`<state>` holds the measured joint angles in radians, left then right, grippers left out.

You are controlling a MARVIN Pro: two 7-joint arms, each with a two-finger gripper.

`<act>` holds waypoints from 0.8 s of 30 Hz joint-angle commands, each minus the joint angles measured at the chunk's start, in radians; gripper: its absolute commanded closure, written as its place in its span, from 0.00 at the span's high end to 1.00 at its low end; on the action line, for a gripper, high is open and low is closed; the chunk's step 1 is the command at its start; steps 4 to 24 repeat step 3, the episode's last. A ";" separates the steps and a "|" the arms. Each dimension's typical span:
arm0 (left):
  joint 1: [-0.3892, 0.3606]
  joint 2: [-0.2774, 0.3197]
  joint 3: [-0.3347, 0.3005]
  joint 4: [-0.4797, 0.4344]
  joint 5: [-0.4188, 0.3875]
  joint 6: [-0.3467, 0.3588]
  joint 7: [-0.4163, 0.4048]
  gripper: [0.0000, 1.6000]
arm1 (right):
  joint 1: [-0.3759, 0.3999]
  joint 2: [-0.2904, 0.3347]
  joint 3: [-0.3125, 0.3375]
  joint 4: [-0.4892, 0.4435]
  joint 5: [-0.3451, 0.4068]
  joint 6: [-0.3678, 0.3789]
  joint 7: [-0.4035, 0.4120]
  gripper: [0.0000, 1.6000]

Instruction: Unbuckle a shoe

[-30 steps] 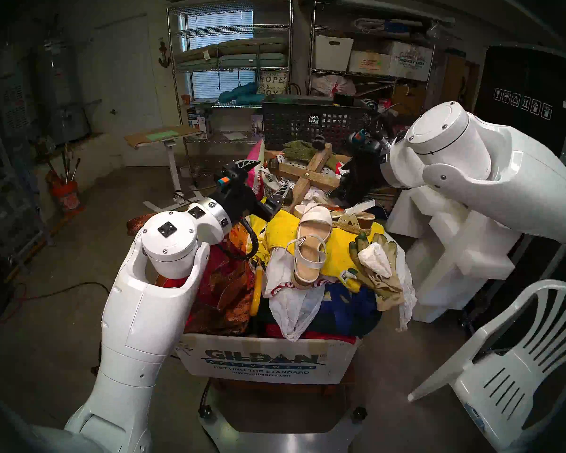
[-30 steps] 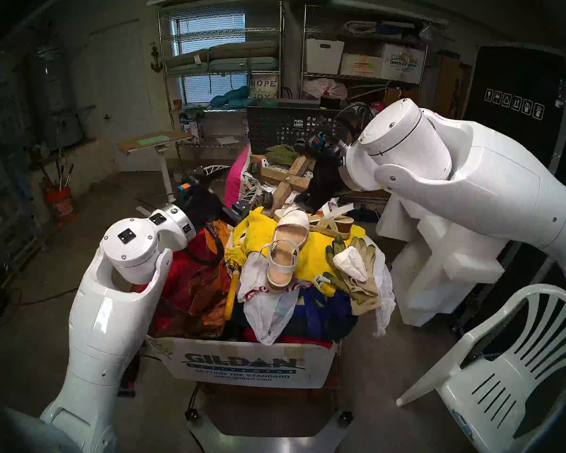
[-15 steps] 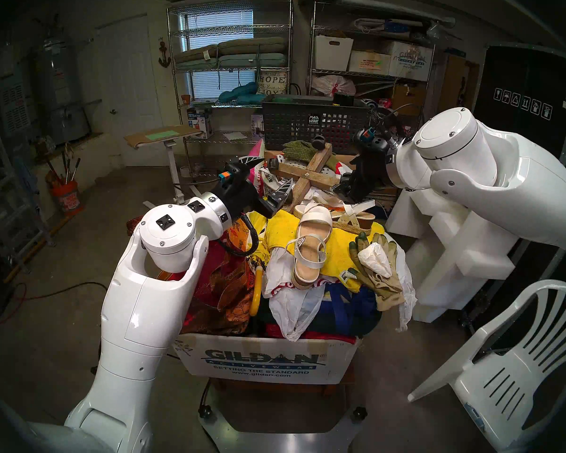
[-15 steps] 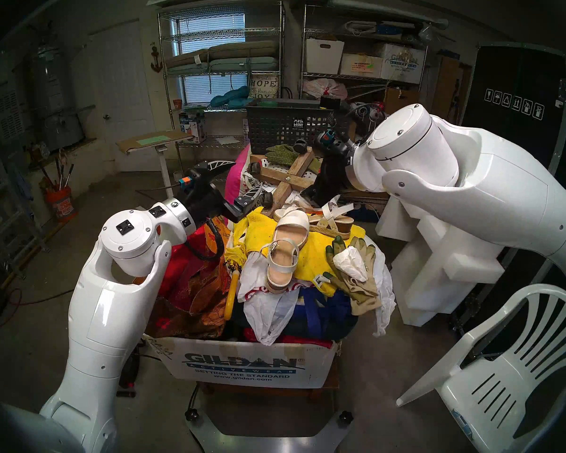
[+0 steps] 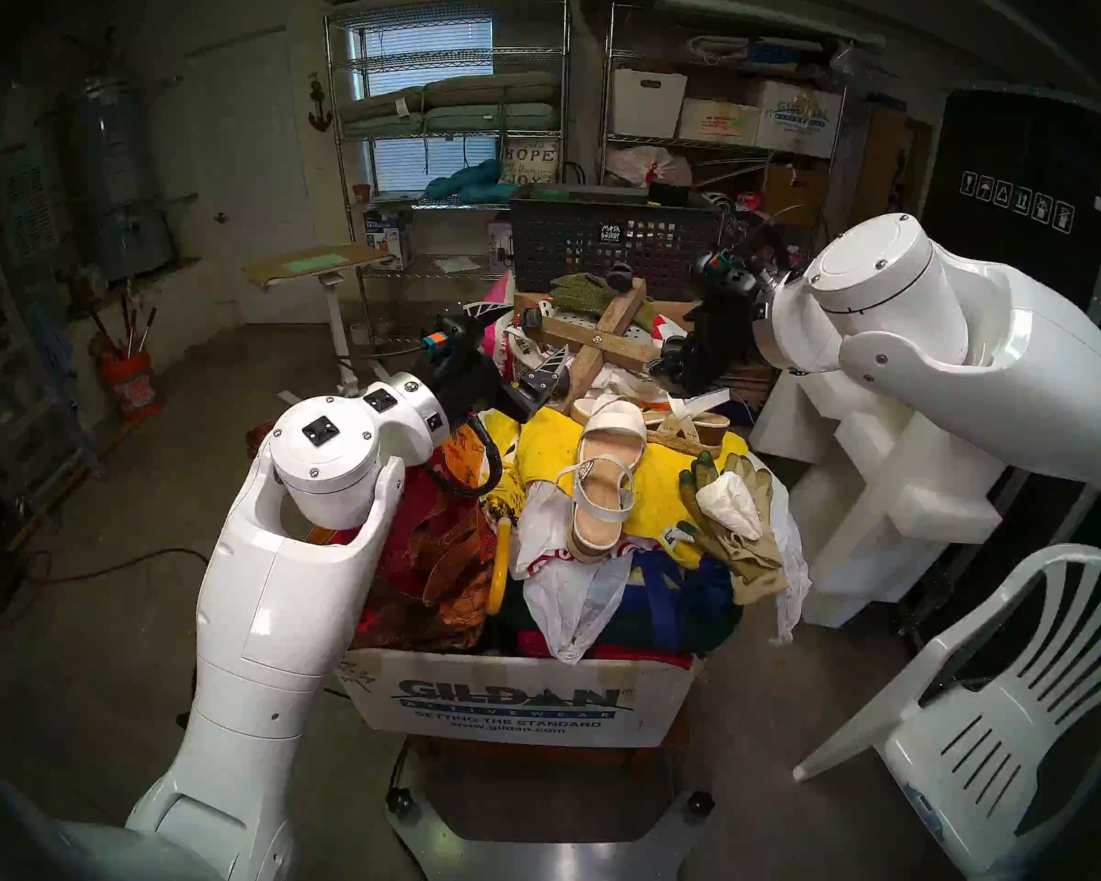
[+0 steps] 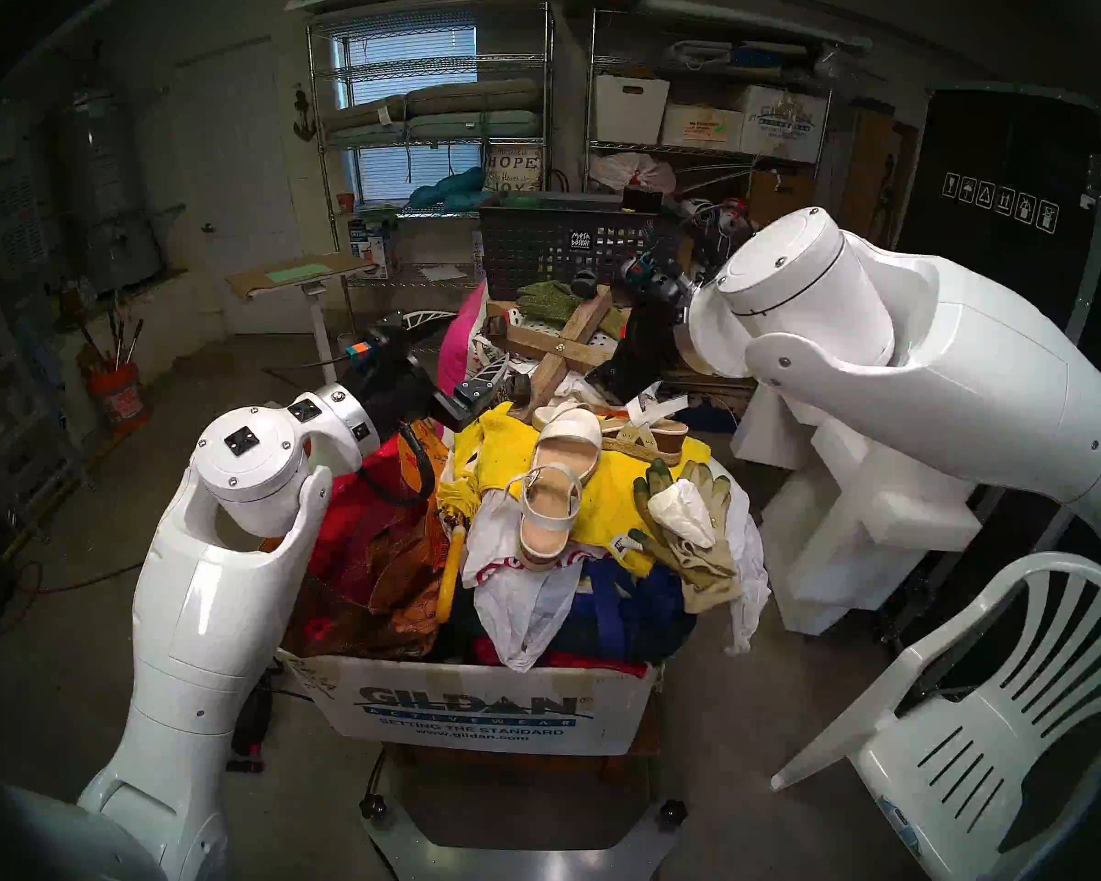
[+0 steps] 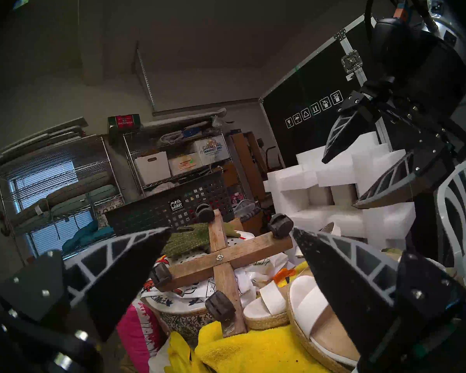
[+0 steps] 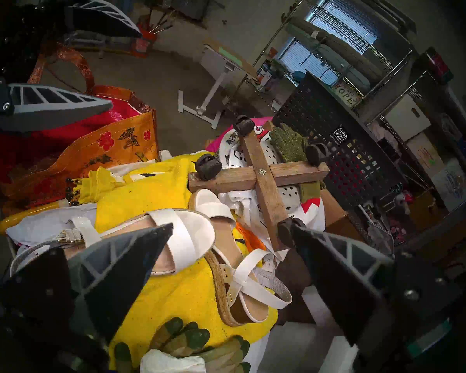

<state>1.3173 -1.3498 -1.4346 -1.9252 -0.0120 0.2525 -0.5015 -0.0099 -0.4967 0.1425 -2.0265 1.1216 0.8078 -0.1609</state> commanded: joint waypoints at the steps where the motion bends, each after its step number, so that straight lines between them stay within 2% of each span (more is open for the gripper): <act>1: -0.015 -0.002 -0.003 -0.015 -0.001 -0.004 0.002 1.00 | 0.015 -0.002 0.015 0.002 -0.006 -0.007 -0.009 1.00; 24: -0.015 -0.002 -0.003 -0.015 -0.001 -0.004 0.002 1.00 | 0.015 -0.002 0.015 0.002 -0.006 -0.008 -0.010 1.00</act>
